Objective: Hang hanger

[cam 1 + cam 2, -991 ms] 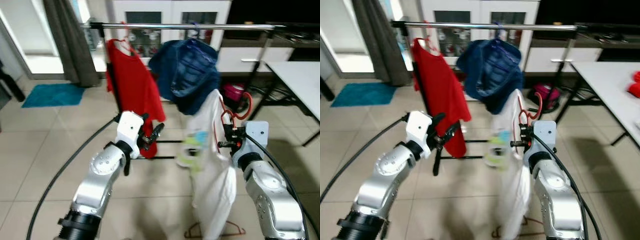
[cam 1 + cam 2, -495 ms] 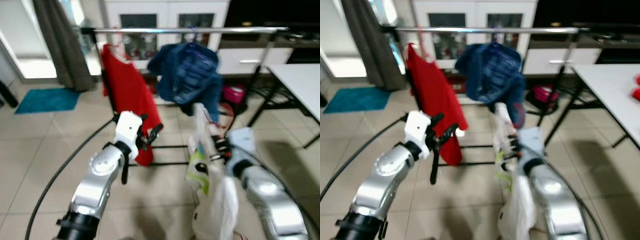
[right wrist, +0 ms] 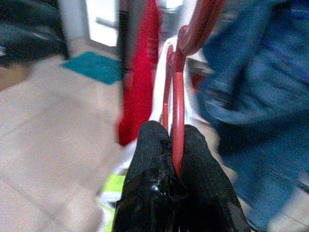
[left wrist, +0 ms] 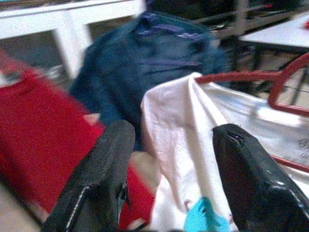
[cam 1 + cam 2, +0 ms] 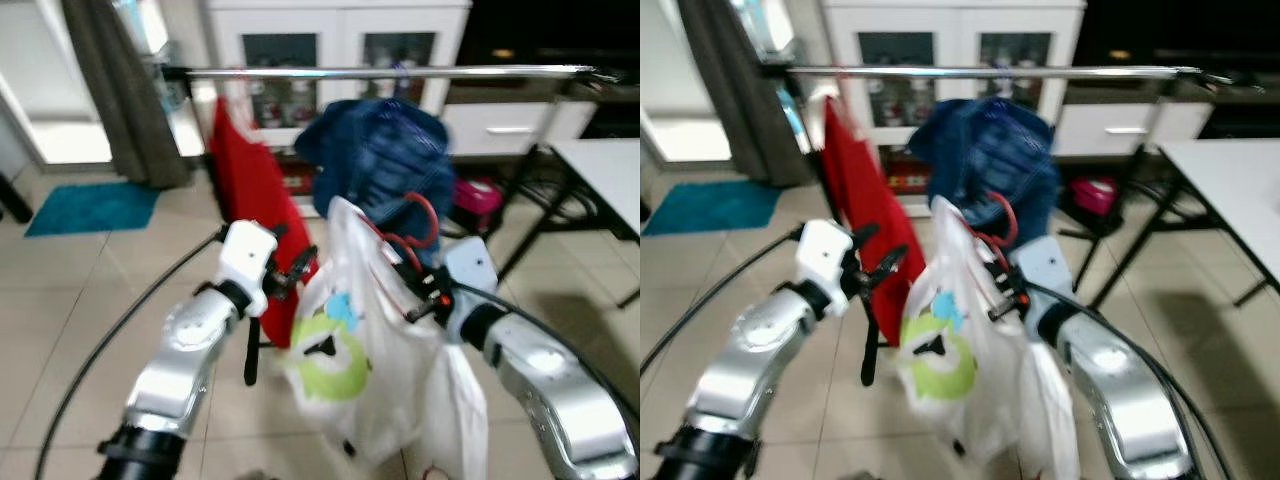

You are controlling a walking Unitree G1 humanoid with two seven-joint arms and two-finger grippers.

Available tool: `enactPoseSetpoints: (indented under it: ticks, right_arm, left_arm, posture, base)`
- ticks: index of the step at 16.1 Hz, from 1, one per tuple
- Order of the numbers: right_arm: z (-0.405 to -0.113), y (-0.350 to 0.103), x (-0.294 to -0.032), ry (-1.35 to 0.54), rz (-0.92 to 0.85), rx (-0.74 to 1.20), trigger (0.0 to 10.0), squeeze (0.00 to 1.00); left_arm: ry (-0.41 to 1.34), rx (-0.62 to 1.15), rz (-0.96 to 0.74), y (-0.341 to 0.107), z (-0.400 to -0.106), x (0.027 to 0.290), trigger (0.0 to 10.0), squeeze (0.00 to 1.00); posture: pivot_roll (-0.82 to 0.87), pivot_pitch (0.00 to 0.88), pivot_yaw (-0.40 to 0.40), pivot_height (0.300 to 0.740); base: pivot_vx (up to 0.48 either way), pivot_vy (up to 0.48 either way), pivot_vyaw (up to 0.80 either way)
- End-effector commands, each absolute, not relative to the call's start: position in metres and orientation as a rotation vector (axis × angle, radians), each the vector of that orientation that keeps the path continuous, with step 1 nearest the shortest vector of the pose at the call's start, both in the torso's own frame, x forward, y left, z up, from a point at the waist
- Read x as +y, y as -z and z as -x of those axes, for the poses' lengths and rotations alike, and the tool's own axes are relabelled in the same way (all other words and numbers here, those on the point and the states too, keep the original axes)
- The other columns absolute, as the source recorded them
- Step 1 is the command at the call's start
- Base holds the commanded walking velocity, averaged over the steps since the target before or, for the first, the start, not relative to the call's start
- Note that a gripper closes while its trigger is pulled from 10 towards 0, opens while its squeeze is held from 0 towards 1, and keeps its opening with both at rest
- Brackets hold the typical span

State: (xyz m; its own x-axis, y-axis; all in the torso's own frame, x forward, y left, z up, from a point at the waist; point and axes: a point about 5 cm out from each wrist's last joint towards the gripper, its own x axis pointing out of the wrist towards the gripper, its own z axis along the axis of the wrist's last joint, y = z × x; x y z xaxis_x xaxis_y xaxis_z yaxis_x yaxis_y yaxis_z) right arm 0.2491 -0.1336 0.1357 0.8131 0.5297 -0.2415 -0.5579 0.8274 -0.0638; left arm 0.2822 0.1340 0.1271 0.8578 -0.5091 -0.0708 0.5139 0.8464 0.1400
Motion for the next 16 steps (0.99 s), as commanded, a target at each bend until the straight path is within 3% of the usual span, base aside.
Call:
enactPoseSetpoints:
  ticks: [1, 5, 16]
  right_arm:
    - [-0.251, -0.148, -0.135, -0.598, 0.141, 0.176, 10.0, 0.0]
    - [-0.262, -0.162, -0.136, -0.541, 0.163, 0.127, 10.0, 0.0]
    - [-0.295, -0.188, -0.157, -0.17, 0.224, -0.026, 10.0, 0.0]
  left_arm:
    - [0.542, 0.025, -0.152, -0.129, -0.283, 0.132, 10.0, 0.0]
    - [0.547, 0.026, -0.163, -0.13, -0.282, 0.133, 10.0, 0.0]
    - [0.581, 0.043, -0.195, -0.129, -0.282, 0.132, 10.0, 0.0]
  posture:
    - [-0.13, 0.037, 0.003, 0.74]
    - [-0.13, 0.038, 0.003, 0.74]
    - [-0.12, 0.035, 0.013, 0.74]
  base:
    - [0.33, 0.0, 0.0]
    - [0.33, 0.0, 0.0]
    - [0.327, 0.0, 0.0]
